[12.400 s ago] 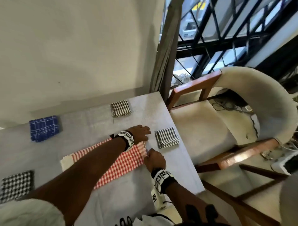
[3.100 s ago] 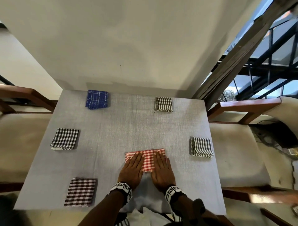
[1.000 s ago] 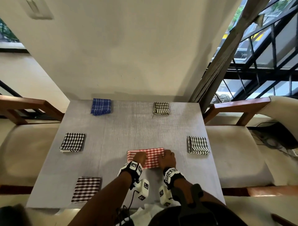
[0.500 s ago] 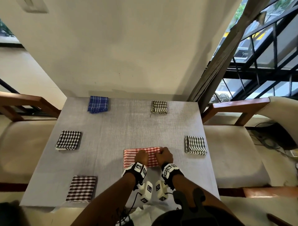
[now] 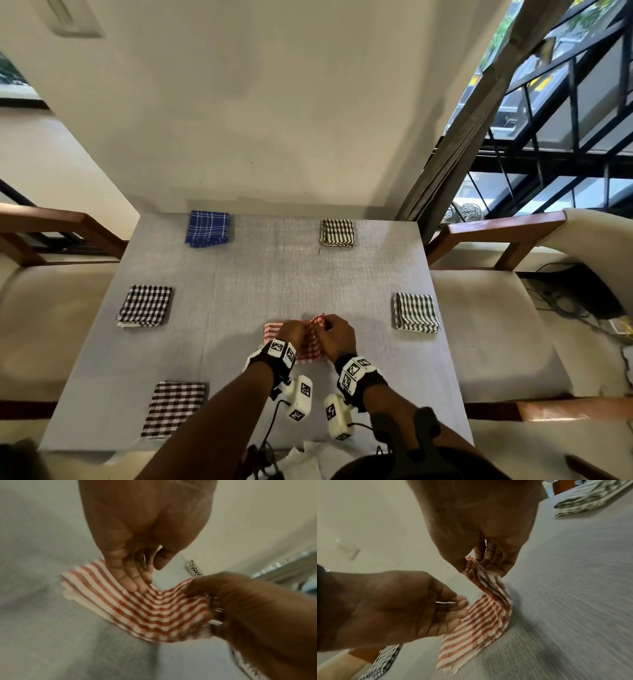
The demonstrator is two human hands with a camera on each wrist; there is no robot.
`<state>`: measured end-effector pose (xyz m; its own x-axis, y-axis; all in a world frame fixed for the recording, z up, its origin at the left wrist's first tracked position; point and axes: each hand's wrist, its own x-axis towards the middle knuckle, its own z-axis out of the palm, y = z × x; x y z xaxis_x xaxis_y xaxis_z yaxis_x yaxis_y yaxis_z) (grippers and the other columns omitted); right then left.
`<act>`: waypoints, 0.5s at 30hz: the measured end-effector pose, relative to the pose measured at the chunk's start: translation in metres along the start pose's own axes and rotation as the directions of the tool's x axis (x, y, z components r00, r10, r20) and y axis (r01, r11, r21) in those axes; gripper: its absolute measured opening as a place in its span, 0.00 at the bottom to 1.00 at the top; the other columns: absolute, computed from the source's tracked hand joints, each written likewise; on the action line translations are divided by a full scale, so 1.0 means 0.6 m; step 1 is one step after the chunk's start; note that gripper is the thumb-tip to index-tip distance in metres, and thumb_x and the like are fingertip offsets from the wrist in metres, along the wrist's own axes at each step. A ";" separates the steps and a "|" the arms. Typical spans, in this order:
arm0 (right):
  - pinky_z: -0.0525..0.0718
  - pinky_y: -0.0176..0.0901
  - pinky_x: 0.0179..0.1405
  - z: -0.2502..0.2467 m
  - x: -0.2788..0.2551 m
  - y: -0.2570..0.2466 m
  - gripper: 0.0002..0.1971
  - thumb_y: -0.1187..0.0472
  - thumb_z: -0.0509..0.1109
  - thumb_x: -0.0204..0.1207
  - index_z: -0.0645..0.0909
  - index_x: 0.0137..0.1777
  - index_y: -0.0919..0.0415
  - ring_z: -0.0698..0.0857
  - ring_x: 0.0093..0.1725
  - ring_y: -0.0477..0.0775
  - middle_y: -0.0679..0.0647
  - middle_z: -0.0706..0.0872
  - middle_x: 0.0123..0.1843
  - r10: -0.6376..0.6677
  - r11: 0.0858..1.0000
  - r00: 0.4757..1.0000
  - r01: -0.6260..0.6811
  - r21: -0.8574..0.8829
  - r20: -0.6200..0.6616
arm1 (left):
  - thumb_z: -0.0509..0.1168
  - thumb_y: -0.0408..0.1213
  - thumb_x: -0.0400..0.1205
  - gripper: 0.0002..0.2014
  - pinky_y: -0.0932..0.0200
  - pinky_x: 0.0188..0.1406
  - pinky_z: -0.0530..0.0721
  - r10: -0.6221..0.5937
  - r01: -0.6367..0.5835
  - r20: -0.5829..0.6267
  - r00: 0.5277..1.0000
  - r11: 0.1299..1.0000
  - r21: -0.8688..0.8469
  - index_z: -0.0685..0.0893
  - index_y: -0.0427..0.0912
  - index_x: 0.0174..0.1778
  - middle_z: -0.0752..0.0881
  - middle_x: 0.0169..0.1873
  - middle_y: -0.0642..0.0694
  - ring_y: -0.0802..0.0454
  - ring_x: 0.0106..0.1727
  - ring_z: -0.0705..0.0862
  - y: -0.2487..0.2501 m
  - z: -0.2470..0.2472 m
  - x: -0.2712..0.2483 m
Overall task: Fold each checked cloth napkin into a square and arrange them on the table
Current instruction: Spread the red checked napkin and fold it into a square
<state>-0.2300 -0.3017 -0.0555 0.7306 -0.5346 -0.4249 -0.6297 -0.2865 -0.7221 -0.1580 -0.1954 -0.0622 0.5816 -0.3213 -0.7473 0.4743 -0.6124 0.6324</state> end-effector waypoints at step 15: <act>0.84 0.49 0.58 0.140 -0.042 -0.111 0.13 0.55 0.65 0.78 0.87 0.55 0.60 0.86 0.54 0.57 0.56 0.89 0.52 -0.161 0.953 0.985 0.172 -0.250 0.063 | 0.58 0.36 0.85 0.13 0.55 0.62 0.76 0.235 -0.102 -0.179 0.955 0.832 0.545 0.84 0.39 0.62 0.87 0.60 0.41 0.43 0.62 0.84 -0.069 -0.112 -0.036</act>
<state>-0.1840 -0.2022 -0.0426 0.8374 -0.4306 -0.3366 -0.5408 -0.5636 -0.6244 -0.1458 -0.1146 -0.0582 0.7855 -0.3211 -0.5290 -0.0247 -0.8704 0.4917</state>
